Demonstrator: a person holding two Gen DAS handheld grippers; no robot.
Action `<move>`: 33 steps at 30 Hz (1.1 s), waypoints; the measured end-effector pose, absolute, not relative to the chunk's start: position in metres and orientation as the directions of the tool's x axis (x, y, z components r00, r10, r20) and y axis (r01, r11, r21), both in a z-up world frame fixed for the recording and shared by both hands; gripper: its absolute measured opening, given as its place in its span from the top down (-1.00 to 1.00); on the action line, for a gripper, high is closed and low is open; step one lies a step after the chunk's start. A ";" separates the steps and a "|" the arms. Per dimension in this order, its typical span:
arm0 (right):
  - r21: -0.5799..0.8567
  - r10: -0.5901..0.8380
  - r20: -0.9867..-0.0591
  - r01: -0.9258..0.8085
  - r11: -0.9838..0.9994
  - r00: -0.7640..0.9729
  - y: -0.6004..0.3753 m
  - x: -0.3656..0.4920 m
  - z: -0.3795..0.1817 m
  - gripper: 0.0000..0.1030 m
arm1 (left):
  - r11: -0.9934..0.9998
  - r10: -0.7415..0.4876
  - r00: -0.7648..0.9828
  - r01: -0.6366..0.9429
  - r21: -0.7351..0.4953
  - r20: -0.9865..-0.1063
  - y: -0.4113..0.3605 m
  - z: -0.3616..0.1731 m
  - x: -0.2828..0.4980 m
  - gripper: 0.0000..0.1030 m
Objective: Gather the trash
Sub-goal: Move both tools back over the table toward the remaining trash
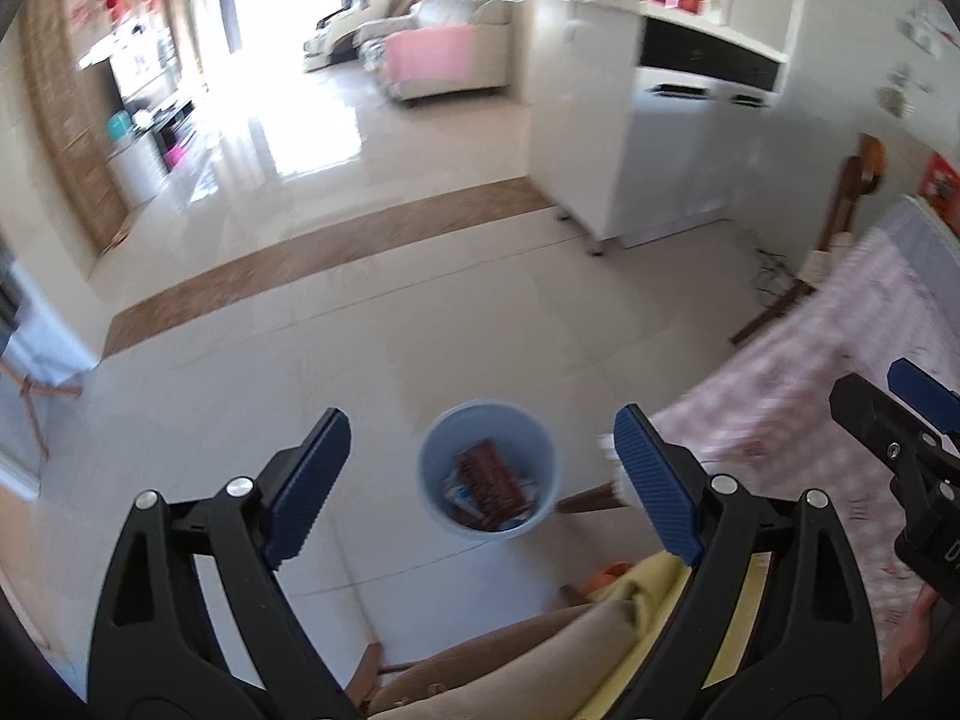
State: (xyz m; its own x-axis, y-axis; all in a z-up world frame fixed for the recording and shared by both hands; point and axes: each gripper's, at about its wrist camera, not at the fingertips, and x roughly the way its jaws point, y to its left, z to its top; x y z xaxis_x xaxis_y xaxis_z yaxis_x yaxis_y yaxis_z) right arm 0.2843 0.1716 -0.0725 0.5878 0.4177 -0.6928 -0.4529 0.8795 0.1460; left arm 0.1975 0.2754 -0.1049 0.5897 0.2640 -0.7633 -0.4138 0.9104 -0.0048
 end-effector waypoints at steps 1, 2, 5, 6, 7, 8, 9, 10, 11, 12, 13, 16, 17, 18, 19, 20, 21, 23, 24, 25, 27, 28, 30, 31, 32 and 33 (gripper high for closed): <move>0.143 0.409 -0.682 -0.438 0.888 0.606 0.158 0.281 -0.067 -0.49 | 0.921 0.249 0.605 -0.389 -0.007 -0.756 0.264 -0.100 0.200 -0.71; 0.141 0.401 -0.676 -0.425 0.894 0.619 0.149 0.279 -0.065 -0.49 | 0.929 0.239 0.615 -0.370 -0.007 -0.751 0.256 -0.097 0.203 -0.71; 0.151 0.354 -0.652 -0.342 0.927 0.671 0.105 0.273 -0.052 -0.49 | 0.958 0.188 0.657 -0.286 -0.011 -0.730 0.223 -0.084 0.212 -0.71; 0.153 0.342 -0.651 -0.324 0.934 0.678 0.094 0.272 -0.050 -0.49 | 0.968 0.162 0.671 -0.250 -0.015 -0.724 0.208 -0.080 0.214 -0.71; 0.153 0.322 -0.650 -0.297 0.943 0.688 0.080 0.271 -0.047 -0.49 | 0.975 0.142 0.680 -0.223 -0.018 -0.720 0.197 -0.077 0.216 -0.71; 0.152 0.300 -0.650 -0.267 0.952 0.698 0.066 0.269 -0.045 -0.49 | 0.982 0.115 0.691 -0.186 -0.021 -0.714 0.183 -0.074 0.219 -0.71; 0.153 0.283 -0.649 -0.243 0.958 0.706 0.057 0.267 -0.045 -0.50 | 0.986 0.101 0.697 -0.163 -0.020 -0.710 0.171 -0.071 0.222 -0.71; 0.156 0.265 -0.648 -0.216 0.964 0.714 0.043 0.266 -0.044 -0.52 | 0.991 0.084 0.703 -0.136 -0.018 -0.706 0.158 -0.069 0.224 -0.71; 0.158 0.250 -0.648 -0.194 0.968 0.720 0.032 0.265 -0.045 -0.54 | 0.993 0.070 0.707 -0.116 -0.017 -0.704 0.149 -0.068 0.225 -0.71; 0.160 0.221 -0.649 -0.152 0.975 0.728 0.013 0.263 -0.045 -0.57 | 0.996 0.047 0.710 -0.085 -0.019 -0.702 0.137 -0.066 0.228 -0.71; 0.159 0.198 -0.651 -0.123 0.980 0.733 0.002 0.263 -0.045 -0.58 | 0.998 0.022 0.713 -0.053 -0.022 -0.701 0.124 -0.064 0.230 -0.71; 0.154 0.113 -0.656 -0.015 0.988 0.746 -0.038 0.254 -0.047 -0.58 | 0.999 -0.033 0.712 0.021 -0.026 -0.701 0.090 -0.062 0.236 -0.71; 0.151 0.083 -0.653 0.022 0.988 0.753 -0.052 0.251 -0.047 -0.58 | 0.999 -0.047 0.711 0.041 -0.026 -0.701 0.079 -0.062 0.236 -0.71; 0.145 0.055 -0.650 0.053 0.988 0.758 -0.065 0.248 -0.048 -0.59 | 0.997 -0.069 0.709 0.070 -0.027 -0.702 0.067 -0.062 0.235 -0.71; 0.132 0.017 -0.650 0.091 0.987 0.760 -0.080 0.245 -0.048 -0.60 | 0.995 -0.089 0.704 0.096 -0.030 -0.704 0.055 -0.063 0.237 -0.71; 0.122 -0.007 -0.650 0.114 0.986 0.760 -0.088 0.243 -0.049 -0.60 | 0.993 -0.105 0.697 0.118 -0.031 -0.710 0.043 -0.064 0.238 -0.71; 0.106 -0.051 -0.649 0.157 0.982 0.759 -0.103 0.237 -0.050 -0.60 | 0.991 -0.115 0.688 0.134 -0.030 -0.716 0.031 -0.066 0.241 -0.71; 0.080 -0.133 -0.648 0.241 0.967 0.749 -0.133 0.230 -0.054 -0.60 | 0.981 -0.153 0.665 0.189 -0.034 -0.731 0.009 -0.070 0.242 -0.71; 0.074 -0.159 -0.651 0.271 0.960 0.743 -0.144 0.226 -0.056 -0.61 | 0.978 -0.164 0.658 0.208 -0.032 -0.735 -0.001 -0.073 0.243 -0.71; 0.072 -0.192 -0.654 0.313 0.947 0.732 -0.161 0.222 -0.057 -0.62 | 0.973 -0.175 0.650 0.228 -0.030 -0.739 -0.011 -0.075 0.242 -0.71; 0.074 -0.237 -0.658 0.375 0.924 0.715 -0.185 0.216 -0.061 -0.63 | 0.964 -0.196 0.635 0.263 -0.029 -0.747 -0.030 -0.078 0.243 -0.71; 0.070 -0.264 -0.660 0.408 0.910 0.704 -0.198 0.211 -0.063 -0.63 | 0.960 -0.207 0.627 0.280 -0.031 -0.751 -0.038 -0.080 0.243 -0.71; 0.057 -0.311 -0.670 0.465 0.884 0.674 -0.221 0.205 -0.068 -0.63 | 0.950 -0.227 0.611 0.311 -0.034 -0.758 -0.053 -0.082 0.243 -0.71; 0.048 -0.330 -0.680 0.489 0.871 0.654 -0.231 0.203 -0.071 -0.65 | 0.945 -0.234 0.605 0.325 -0.032 -0.761 -0.061 -0.083 0.243 -0.71; 0.035 -0.349 -0.696 0.516 0.856 0.627 -0.244 0.200 -0.074 -0.65 | 0.941 -0.238 0.600 0.336 -0.029 -0.764 -0.067 -0.084 0.242 -0.71; 0.032 -0.357 -0.703 0.529 0.848 0.615 -0.252 0.195 -0.076 -0.65 | 0.937 -0.240 0.594 0.350 -0.022 -0.768 -0.076 -0.086 0.242 -0.71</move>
